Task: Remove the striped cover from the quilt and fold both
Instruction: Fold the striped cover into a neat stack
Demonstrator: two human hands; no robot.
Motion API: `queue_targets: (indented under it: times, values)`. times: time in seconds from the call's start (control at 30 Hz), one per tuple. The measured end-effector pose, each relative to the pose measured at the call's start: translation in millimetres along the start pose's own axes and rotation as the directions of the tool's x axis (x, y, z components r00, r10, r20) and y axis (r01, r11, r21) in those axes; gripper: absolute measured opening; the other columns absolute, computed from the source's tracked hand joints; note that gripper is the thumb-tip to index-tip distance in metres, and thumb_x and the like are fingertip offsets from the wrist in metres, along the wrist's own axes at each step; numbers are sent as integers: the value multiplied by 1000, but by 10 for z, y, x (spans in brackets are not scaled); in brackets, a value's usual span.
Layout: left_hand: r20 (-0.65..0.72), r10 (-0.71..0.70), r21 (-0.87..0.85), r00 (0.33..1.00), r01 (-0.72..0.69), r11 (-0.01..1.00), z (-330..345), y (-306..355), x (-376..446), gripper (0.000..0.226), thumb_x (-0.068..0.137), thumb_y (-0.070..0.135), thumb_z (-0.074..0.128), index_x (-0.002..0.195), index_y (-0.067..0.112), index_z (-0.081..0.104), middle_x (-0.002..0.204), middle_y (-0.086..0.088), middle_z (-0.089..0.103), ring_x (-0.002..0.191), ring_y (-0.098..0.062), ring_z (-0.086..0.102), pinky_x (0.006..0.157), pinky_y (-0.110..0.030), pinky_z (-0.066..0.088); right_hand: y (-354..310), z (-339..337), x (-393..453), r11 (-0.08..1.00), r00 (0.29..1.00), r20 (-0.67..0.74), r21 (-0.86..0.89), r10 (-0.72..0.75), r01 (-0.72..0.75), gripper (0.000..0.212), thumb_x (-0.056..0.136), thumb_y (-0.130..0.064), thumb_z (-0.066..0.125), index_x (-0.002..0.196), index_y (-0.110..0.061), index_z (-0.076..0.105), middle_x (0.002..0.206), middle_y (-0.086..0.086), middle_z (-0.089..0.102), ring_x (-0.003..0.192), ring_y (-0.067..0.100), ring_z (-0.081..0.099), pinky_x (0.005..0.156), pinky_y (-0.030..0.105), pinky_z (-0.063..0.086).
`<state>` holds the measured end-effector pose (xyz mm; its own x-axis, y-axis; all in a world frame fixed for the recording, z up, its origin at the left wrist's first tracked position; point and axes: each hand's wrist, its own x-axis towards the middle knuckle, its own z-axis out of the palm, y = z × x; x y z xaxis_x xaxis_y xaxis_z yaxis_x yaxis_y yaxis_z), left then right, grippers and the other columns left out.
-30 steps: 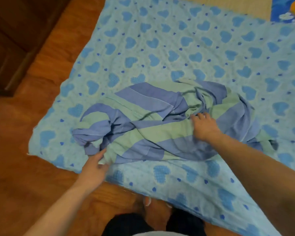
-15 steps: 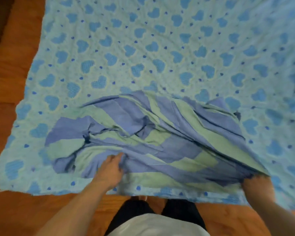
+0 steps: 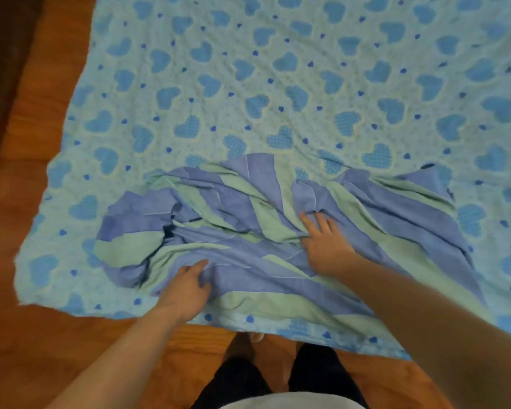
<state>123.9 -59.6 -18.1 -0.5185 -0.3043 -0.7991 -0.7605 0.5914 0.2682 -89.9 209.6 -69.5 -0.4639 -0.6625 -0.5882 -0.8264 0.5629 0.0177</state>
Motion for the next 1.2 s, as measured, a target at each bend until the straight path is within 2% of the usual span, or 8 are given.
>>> queue_targets:
  times: [0.27, 0.4, 0.67, 0.83, 0.93, 1.0, 1.1, 1.2]
  values:
    - [-127, 52, -110, 991, -66, 992, -259, -53, 48, 59, 97, 21, 55, 153, 22, 36, 155, -9, 41, 138, -28, 44, 110, -39, 39, 1715, -1834, 315, 898, 802, -421, 82, 424, -432, 28, 80, -7, 57, 107, 2, 63, 109, 24, 57, 104, 43, 58, 100, 54, 39]
    - [-185, 114, -118, 976, -137, 984, -357, 173, 346, 63, 91, 14, 61, 151, 20, 40, 149, -13, 43, 132, -31, 49, 110, -41, 40, 2289, -2197, 506, 771, 722, -277, 298, 634, -562, 65, 88, -16, 57, 148, -12, 31, 149, 28, 29, 131, 52, 36, 108, 59, 32]
    - [-275, 182, 546, 944, -3, 838, -318, 427, 1392, 86, 91, 53, 59, 157, 37, 6, 165, -8, -2, 151, -39, 3, 117, -54, 22, 1181, -746, 990, 979, 942, -292, 163, 166, -122, 61, 93, -25, 52, 150, -17, 35, 161, 17, 16, 144, 40, 19, 116, 51, 21]
    - [-645, 152, 428, 749, 189, 884, -1369, 525, 2089, 27, 94, 11, 48, 118, 6, 58, 118, -24, 59, 110, -46, 59, 88, -52, 52, 1127, -453, 1356, 970, 910, -358, 191, 210, -149, 72, 94, -24, 53, 157, -18, 18, 162, 18, 10, 145, 42, 16, 117, 54, 19]
    - [-887, -167, -106, 431, 161, 981, -2255, 606, 2463, 40, 93, 30, 38, 125, 12, 52, 134, -24, 50, 121, -48, 51, 101, -57, 44, 1403, -645, 1496, 887, 792, -440, 380, 422, -262, 77, 91, -20, 58, 156, -13, 18, 160, 24, 10, 142, 47, 20, 114, 53, 23]
    - [-884, -259, -199, 389, 187, 962, -2402, 739, 2466, 54, 95, 37, 34, 146, 21, 39, 155, -18, 31, 139, -42, 35, 114, -52, 31, 1454, -779, 1465, 864, 716, -515, 434, 471, -256, 67, 86, -16, 58, 148, -8, 33, 153, 27, 25, 134, 49, 33, 107, 50, 34]
    - [-823, 313, 361, 475, 11, 933, -1820, 1036, 2242, 61, 91, 29, 52, 149, 21, 36, 158, -21, 27, 143, -42, 28, 116, -49, 22, 1199, -740, 1340, 962, 739, -645, 271, 195, -17, 43, 85, -10, 57, 127, 0, 54, 124, 28, 50, 110, 49, 49, 93, 52, 41]
    - [-309, 717, 729, 625, -329, 600, -912, 1296, 2010, 71, 86, 39, 55, 152, 28, 33, 151, -6, 43, 144, -31, 31, 119, -52, 15, 940, -510, 1315, 998, 909, -414, 33, -38, 57, 61, 88, -24, 57, 146, -10, 43, 147, 18, 40, 134, 42, 36, 111, 52, 28]
